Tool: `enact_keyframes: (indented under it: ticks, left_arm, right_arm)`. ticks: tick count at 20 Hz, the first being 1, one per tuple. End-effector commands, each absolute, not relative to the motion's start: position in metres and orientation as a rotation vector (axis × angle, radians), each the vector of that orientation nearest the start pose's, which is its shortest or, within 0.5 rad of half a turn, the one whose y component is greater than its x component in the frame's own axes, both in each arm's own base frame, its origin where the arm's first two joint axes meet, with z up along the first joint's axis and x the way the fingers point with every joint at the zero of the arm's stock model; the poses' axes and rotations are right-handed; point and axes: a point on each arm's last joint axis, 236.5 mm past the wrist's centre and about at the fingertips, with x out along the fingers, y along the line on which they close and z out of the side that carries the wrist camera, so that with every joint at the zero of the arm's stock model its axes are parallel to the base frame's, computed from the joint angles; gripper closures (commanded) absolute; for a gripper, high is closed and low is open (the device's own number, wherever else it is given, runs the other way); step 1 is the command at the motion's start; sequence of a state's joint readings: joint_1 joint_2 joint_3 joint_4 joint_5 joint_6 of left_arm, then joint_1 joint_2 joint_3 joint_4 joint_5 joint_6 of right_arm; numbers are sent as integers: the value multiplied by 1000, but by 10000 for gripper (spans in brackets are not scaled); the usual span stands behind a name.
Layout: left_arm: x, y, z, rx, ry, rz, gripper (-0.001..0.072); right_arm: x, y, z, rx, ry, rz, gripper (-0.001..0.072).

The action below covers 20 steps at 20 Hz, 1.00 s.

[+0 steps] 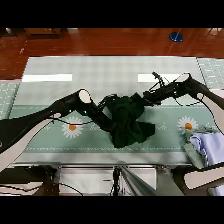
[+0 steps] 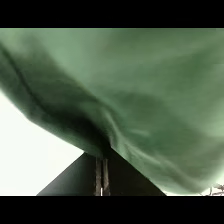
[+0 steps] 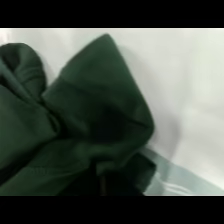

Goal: Fold the shirts.

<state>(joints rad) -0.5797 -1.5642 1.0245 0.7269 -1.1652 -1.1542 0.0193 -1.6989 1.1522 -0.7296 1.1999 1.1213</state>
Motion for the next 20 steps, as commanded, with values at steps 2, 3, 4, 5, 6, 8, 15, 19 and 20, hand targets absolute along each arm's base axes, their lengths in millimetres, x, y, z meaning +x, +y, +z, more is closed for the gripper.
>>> enact_keyframes:
  ticks: [2,3,4,5,6,8,15,19,20]
  left_arm:
    - [229,-303,-42,-37,1553,-1009,689]
    - [242,-285,-31,38,1519,-956,689]
    - [259,-261,-14,126,1467,-883,689]
    - [278,-238,7,192,1403,-800,689]
    - [298,-213,35,233,1320,-702,690]
    - [328,-177,101,203,1140,-551,690]
    - [309,-141,300,91,641,-478,691]
    - [267,-125,372,92,465,-474,691]
    - [256,-122,386,91,428,-476,691]
  right_arm:
    - [369,170,-28,535,1417,799,690]
    - [374,156,-3,525,1359,799,690]
    - [381,140,23,516,1286,776,691]
    - [389,122,51,503,1198,740,690]
    - [394,105,79,489,1120,705,690]
    - [395,77,136,453,971,637,691]
    - [335,77,297,292,609,562,691]
    - [284,86,374,220,439,501,691]
    - [272,88,390,205,400,482,692]
